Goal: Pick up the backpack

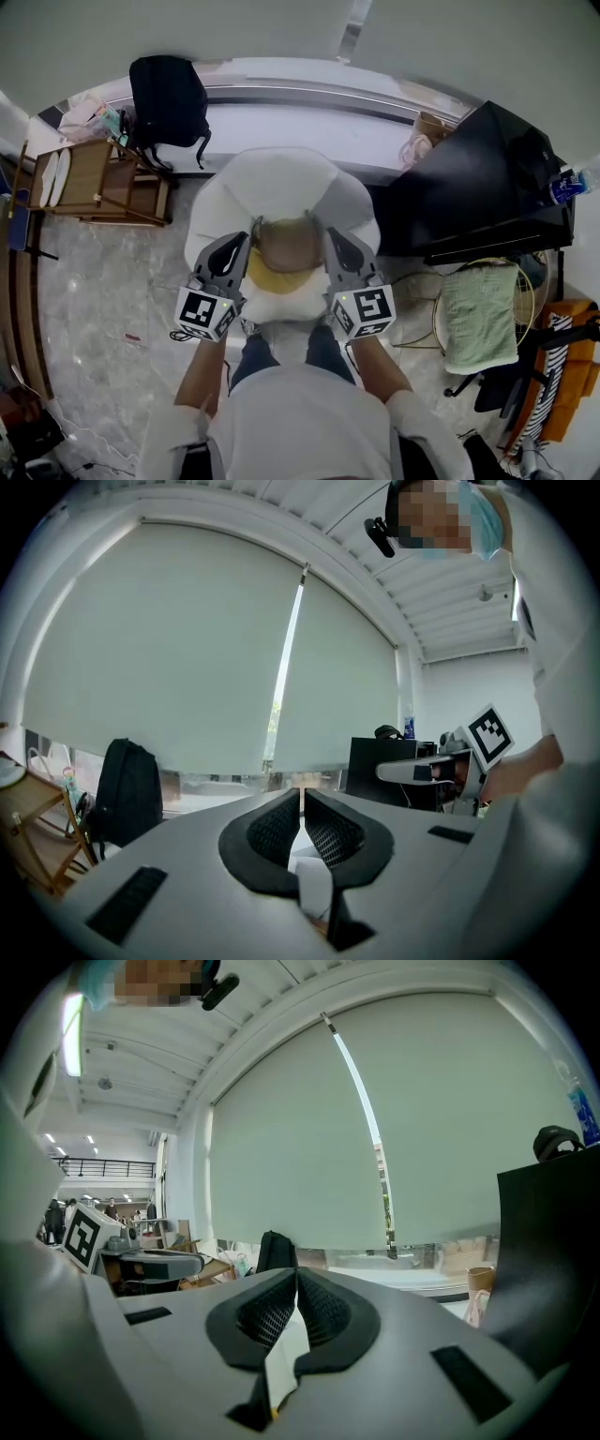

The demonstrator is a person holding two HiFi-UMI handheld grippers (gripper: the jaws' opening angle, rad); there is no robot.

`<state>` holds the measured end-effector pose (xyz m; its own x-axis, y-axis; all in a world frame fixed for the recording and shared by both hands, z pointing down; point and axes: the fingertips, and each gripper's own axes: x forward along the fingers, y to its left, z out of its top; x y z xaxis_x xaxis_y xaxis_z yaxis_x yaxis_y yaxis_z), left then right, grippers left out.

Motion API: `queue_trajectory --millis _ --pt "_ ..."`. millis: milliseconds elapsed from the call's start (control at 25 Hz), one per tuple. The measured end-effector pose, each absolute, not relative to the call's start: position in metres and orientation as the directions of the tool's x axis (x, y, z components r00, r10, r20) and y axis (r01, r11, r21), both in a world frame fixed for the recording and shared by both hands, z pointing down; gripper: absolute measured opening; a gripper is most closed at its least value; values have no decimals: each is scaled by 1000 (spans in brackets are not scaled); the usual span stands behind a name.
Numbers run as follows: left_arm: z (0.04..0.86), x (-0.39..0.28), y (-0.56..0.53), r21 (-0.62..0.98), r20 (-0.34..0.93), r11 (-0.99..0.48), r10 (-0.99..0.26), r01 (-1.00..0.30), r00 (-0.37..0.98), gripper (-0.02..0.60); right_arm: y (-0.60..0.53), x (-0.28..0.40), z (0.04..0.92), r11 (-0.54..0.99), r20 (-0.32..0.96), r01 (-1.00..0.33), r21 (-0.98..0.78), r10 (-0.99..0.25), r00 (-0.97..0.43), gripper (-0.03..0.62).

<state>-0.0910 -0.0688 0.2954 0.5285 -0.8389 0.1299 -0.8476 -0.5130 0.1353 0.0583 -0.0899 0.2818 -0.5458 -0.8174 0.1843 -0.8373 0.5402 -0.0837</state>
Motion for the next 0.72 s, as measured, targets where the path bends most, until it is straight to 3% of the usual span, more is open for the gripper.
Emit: queue_trajectory --millis 720 --pt "383 -88 -126 177 218 -462 -842 -869 493 41 -163 74 376 526 272 -845 -99 -802 -531 29"
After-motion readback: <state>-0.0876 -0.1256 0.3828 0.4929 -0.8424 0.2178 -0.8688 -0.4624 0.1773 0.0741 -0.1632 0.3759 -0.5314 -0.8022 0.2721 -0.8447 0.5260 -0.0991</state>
